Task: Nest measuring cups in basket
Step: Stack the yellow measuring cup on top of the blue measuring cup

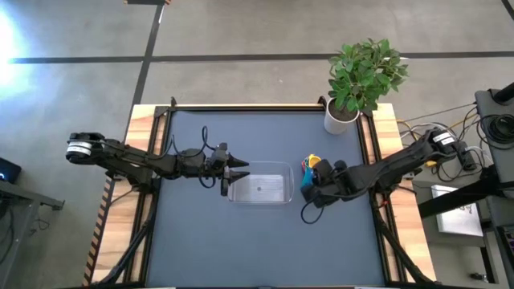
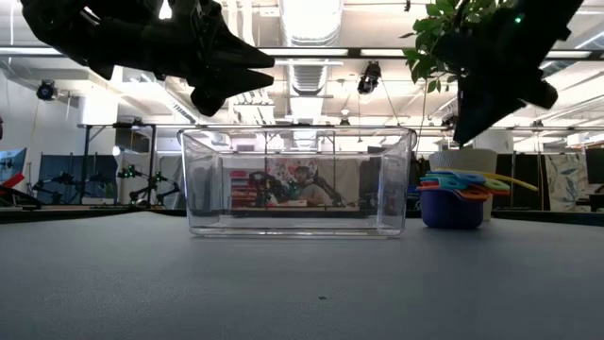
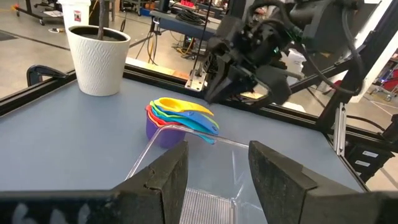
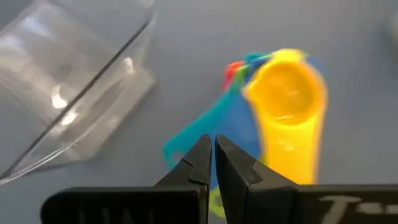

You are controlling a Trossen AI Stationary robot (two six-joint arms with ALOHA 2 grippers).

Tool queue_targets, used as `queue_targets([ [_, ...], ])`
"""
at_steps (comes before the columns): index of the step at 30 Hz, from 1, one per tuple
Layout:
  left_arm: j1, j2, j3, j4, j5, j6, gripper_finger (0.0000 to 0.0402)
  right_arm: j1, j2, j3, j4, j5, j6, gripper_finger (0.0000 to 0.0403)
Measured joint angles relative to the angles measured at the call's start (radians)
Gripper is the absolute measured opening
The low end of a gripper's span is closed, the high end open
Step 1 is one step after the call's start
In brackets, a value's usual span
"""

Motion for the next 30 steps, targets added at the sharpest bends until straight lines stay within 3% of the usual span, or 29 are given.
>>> queue_targets([
  [4, 0.0, 0.0, 0.0, 0.0, 0.0, 0.0, 0.0152, -0.001, 0.0, 0.021, -0.197, 0.027, 0.119, 0.0011],
  [9, 0.0, 0.0, 0.0, 0.0, 0.0, 0.0, 0.0152, -0.001, 0.004, -0.006, -0.34, -0.054, 0.268, 0.0011],
  [21, 0.0, 0.0, 0.0, 0.001, 0.0, 0.0, 0.0152, -0.014, 0.007, -0.107, -0.308, -0.147, 0.302, 0.0011],
  [30, 0.0, 0.0, 0.0, 0.007, 0.0, 0.0, 0.0152, -0.014, 0.007, -0.143, -0.14, -0.153, 0.242, 0.0011],
])
